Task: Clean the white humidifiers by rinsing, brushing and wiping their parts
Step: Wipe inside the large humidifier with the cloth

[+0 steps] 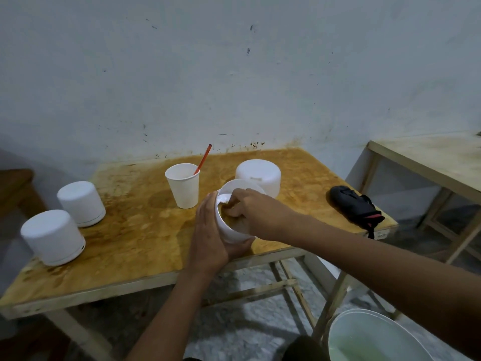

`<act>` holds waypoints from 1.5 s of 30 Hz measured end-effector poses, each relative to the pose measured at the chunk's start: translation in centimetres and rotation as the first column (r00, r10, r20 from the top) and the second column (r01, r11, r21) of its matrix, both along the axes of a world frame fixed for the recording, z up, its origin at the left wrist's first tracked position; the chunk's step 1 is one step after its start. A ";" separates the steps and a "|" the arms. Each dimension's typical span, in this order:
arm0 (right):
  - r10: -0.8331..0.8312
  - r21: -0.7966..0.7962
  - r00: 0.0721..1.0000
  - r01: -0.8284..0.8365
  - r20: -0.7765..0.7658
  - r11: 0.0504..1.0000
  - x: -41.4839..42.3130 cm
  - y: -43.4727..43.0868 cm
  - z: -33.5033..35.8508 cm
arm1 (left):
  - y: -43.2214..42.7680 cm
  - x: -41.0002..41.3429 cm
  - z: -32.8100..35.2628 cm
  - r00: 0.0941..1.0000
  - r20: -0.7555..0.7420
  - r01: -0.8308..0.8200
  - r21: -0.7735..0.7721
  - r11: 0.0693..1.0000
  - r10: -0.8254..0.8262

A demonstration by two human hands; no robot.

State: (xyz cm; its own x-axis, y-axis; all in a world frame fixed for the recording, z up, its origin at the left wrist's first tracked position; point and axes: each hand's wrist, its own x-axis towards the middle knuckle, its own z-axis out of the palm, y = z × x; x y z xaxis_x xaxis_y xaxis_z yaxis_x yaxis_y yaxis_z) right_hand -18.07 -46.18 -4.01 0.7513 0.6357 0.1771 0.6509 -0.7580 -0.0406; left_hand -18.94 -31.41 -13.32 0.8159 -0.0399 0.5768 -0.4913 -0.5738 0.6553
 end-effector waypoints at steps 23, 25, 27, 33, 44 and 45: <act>0.154 0.232 0.919 -0.071 -0.363 0.970 -0.9 -0.5 1.5 | 0.0 -0.1 0.0 1.000 -0.006 0.000 -0.026 1.000 0.000; 0.134 0.138 0.900 -0.083 -0.415 0.987 -1.0 -1.3 2.6 | -0.1 -0.2 0.2 1.000 -0.025 -0.007 -0.025 1.000 0.006; 0.091 0.068 0.896 -0.068 -0.434 0.995 -1.0 -1.9 3.7 | -0.2 -0.1 0.3 0.999 -0.051 -0.021 -0.034 0.999 0.019; -0.042 0.488 0.900 0.274 -0.434 0.828 -1.1 -0.3 3.9 | -0.3 0.3 0.5 0.997 -0.056 -0.047 0.038 0.998 0.049; 0.105 0.235 0.902 -0.003 -0.420 0.972 -2.0 -0.8 2.7 | -0.2 0.2 0.3 0.999 -0.043 -0.010 -0.015 1.000 0.010; 0.124 0.169 0.899 -0.057 -0.419 0.984 -2.0 -1.3 3.3 | -0.2 0.0 0.3 0.998 -0.054 -0.012 -0.024 1.000 0.011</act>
State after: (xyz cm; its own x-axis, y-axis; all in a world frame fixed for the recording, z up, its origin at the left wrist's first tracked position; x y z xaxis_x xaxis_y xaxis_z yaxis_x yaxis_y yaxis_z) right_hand -20.08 -47.44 -0.74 0.7163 0.6960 -0.0494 0.6110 -0.6599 -0.4373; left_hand -18.90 -31.65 -13.00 0.8464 -0.0167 0.5323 -0.4480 -0.5630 0.6945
